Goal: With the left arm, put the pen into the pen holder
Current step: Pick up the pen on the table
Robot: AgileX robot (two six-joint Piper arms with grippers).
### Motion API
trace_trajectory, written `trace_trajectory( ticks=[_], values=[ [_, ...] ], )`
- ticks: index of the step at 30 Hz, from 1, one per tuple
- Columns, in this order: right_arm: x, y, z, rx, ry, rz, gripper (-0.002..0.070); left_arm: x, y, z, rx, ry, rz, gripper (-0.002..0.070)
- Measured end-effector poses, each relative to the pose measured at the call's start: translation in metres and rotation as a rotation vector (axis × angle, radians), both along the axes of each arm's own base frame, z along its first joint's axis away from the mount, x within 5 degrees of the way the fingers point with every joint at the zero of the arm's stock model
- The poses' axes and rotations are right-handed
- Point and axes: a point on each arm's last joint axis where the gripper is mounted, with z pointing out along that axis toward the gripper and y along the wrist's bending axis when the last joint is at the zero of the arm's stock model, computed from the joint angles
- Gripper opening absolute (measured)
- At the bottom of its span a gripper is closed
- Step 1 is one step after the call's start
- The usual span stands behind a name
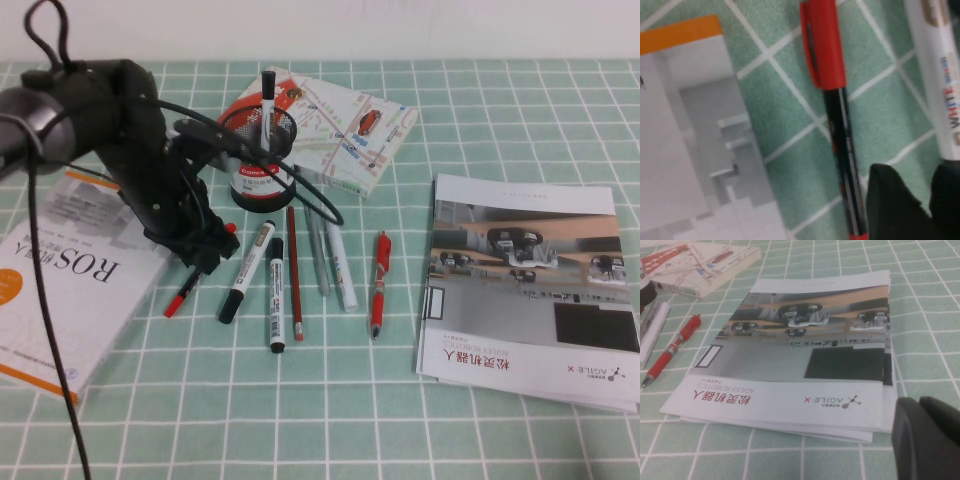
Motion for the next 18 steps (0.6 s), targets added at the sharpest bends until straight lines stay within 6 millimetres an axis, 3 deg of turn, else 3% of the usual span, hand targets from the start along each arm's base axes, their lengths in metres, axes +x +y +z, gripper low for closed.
trace_trajectory(
  ticks=[5,18],
  values=[
    [0.000,0.000,0.000,0.000,0.000,0.000,-0.0020,0.003,0.001,-0.008,0.072,-0.006,-0.035,0.0205],
    [0.000,0.000,0.000,0.000,0.000,0.000,-0.0020,0.006,-0.007,-0.033,0.108,0.028,-0.058,0.0209]
  ],
)
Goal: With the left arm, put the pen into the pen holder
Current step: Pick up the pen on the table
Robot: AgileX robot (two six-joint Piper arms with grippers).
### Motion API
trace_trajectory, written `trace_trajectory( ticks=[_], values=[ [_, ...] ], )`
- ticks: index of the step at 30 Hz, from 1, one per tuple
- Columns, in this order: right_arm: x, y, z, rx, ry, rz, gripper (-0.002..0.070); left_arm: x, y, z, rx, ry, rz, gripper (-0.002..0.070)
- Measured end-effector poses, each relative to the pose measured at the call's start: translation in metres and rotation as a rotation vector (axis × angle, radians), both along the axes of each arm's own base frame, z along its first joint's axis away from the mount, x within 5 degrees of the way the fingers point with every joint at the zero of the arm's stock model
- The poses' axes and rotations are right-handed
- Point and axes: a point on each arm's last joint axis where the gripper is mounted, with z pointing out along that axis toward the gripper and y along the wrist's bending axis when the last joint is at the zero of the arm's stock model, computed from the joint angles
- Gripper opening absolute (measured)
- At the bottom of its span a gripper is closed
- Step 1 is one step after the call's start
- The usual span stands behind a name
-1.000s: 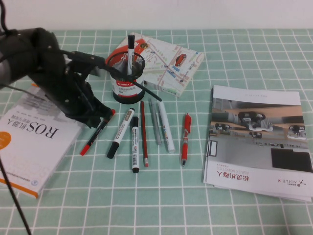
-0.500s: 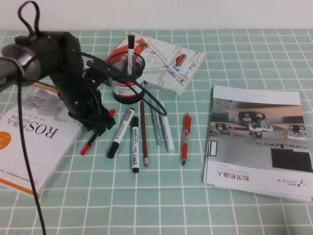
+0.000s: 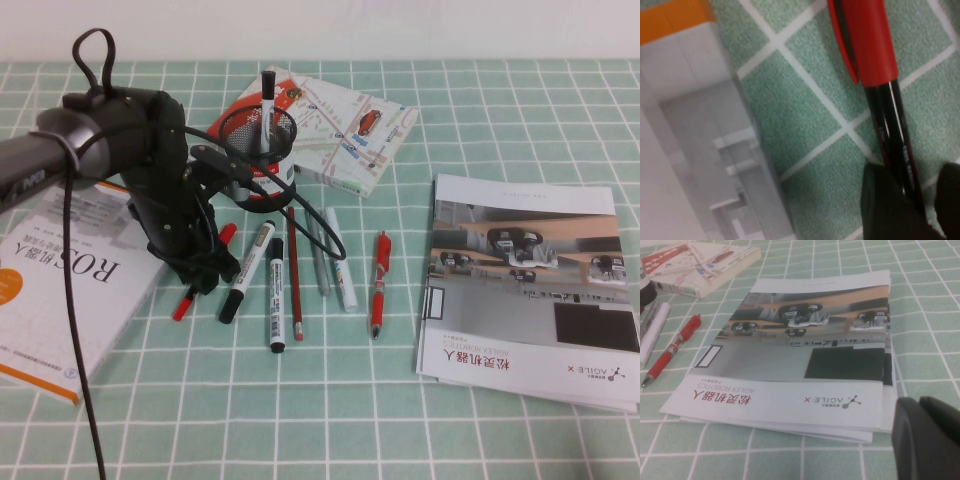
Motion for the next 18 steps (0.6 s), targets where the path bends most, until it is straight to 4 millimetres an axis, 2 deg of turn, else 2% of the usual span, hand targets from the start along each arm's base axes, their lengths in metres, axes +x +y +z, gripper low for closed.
trace_trajectory(
  ticks=[5,10,18],
  values=[
    [0.0000,0.0000,0.0000,0.000,0.000,0.000,-0.0020,0.0007,0.0002,-0.0012,0.004,0.001,0.015,0.0163],
    [0.0000,0.0000,0.0000,0.000,0.000,0.000,-0.0020,0.0022,0.0009,-0.0013,0.009,-0.002,0.064,0.0058],
    [0.0000,0.0000,0.0000,0.000,0.000,0.000,-0.0020,-0.0027,0.0014,0.0042,0.005,0.030,0.081,0.0056]
  ],
)
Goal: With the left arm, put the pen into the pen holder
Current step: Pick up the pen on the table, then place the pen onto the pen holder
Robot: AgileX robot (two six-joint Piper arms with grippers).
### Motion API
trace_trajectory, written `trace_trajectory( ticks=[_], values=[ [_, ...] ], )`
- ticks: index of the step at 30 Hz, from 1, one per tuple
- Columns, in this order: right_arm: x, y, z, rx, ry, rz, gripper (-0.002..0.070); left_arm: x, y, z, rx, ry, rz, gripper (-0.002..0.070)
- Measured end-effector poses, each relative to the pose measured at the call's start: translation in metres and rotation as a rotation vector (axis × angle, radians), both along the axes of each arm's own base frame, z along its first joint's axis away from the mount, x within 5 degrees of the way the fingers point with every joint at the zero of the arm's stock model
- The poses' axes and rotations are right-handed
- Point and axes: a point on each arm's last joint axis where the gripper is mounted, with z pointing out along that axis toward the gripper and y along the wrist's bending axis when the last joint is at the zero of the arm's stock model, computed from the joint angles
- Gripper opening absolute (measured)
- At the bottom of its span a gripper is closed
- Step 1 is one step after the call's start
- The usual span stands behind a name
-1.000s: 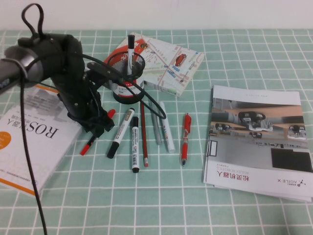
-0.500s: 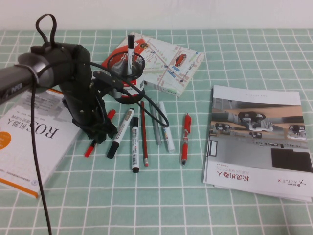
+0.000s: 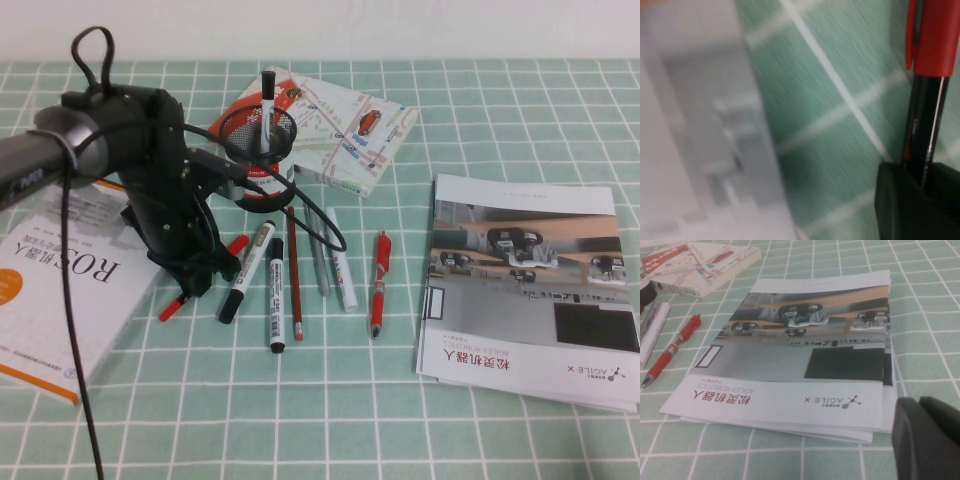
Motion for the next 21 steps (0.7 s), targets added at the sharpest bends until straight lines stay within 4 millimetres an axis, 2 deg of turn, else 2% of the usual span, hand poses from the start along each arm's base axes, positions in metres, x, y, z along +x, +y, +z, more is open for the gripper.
trace_trajectory(
  ticks=[2,6,10,13,17,21],
  values=[
    [0.000,0.000,0.000,0.000,0.000,0.000,-0.0020,-0.006,0.000,0.011,-0.021,-0.001,0.009,0.0056],
    [0.000,0.000,0.000,0.000,0.000,0.000,-0.0020,-0.022,0.001,0.054,-0.129,-0.114,0.025,0.0056],
    [0.000,0.000,0.000,0.000,0.000,0.000,-0.0020,-0.050,0.004,0.098,-0.278,-0.298,0.006,0.0056],
    [0.000,0.000,0.000,0.000,0.000,0.000,-0.0020,-0.074,0.008,0.120,-0.399,-0.465,-0.020,0.0056],
    [0.000,0.000,0.000,0.000,0.000,0.000,-0.0020,-0.091,0.011,0.135,-0.514,-0.705,-0.067,0.0056],
    [0.000,0.000,0.000,0.000,0.000,0.000,-0.0020,-0.095,0.012,0.131,-0.525,-0.866,-0.071,0.0056]
  ],
)
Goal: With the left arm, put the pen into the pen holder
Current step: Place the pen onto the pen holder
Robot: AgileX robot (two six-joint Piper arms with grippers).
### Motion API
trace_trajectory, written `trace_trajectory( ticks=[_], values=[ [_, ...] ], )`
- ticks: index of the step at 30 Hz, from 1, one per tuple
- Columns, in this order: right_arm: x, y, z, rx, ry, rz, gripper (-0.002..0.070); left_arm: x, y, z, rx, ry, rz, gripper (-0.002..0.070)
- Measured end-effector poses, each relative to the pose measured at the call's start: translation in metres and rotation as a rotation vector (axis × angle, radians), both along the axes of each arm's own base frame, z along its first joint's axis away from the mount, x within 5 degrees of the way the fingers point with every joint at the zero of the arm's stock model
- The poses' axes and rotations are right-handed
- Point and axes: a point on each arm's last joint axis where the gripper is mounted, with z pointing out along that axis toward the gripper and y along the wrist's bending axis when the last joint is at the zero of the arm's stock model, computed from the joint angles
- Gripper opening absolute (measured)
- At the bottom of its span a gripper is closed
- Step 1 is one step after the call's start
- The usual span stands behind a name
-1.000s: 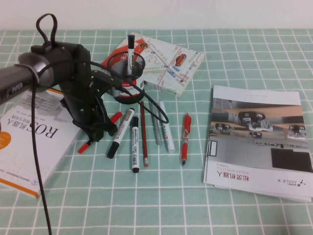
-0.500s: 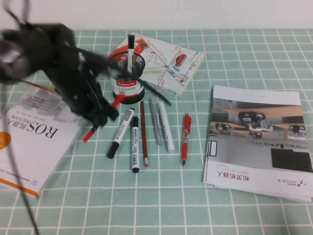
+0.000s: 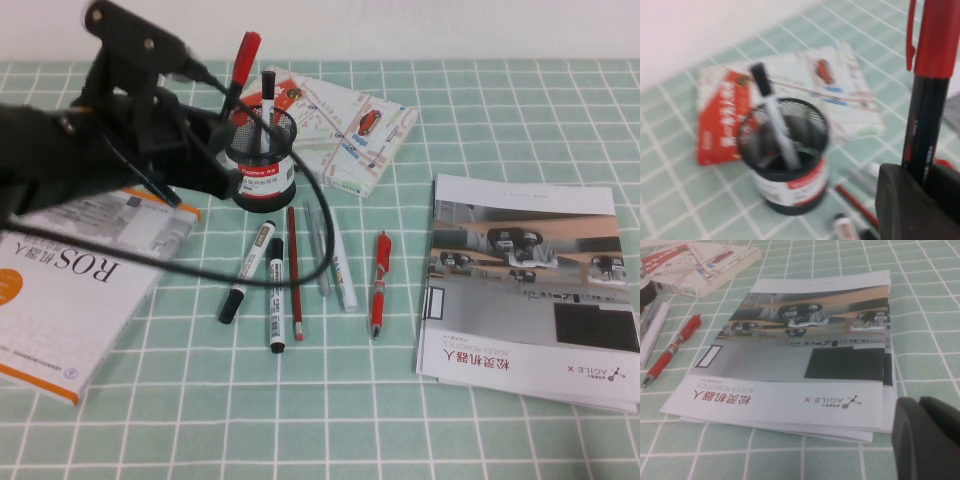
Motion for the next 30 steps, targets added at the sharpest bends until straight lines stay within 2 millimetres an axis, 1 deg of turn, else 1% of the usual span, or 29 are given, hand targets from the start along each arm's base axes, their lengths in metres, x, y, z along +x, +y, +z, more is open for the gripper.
trace_trajectory(
  ticks=[4,9,12,15,18,20,24,28,30],
  values=[
    [0.000,0.000,0.000,0.000,0.000,0.000,-0.0020,-0.002,-0.002,-0.009,0.035,-0.040,0.011,0.0056],
    [0.000,0.000,0.000,0.000,0.000,0.000,-0.0020,-0.011,-0.011,-0.014,0.039,0.002,-0.101,0.0056],
    [0.000,0.000,0.000,0.000,0.000,0.000,-0.0020,-0.013,-0.014,-0.014,0.026,0.019,-0.130,0.0056],
    [0.000,0.000,0.000,0.000,0.000,0.000,-0.0020,-0.012,-0.014,-0.014,0.016,0.015,-0.116,0.0055],
    [0.000,0.000,0.000,0.000,0.000,0.000,-0.0020,-0.012,-0.015,-0.015,0.013,-0.002,-0.054,0.0055],
    [0.000,0.000,0.000,0.000,0.000,0.000,-0.0020,-0.013,-0.020,-0.016,0.027,-0.031,-0.006,0.0055],
    [0.000,0.000,0.000,0.000,0.000,0.000,-0.0020,-0.021,-0.030,-0.022,0.059,-0.070,0.019,0.0055],
    [0.000,0.000,0.000,0.000,0.000,0.000,-0.0020,-0.022,-0.030,-0.026,0.018,-0.076,0.047,0.0055],
    [0.000,0.000,0.000,0.000,0.000,0.000,-0.0020,-0.018,-0.027,-0.025,-0.049,-0.065,0.082,0.0055]
  ],
)
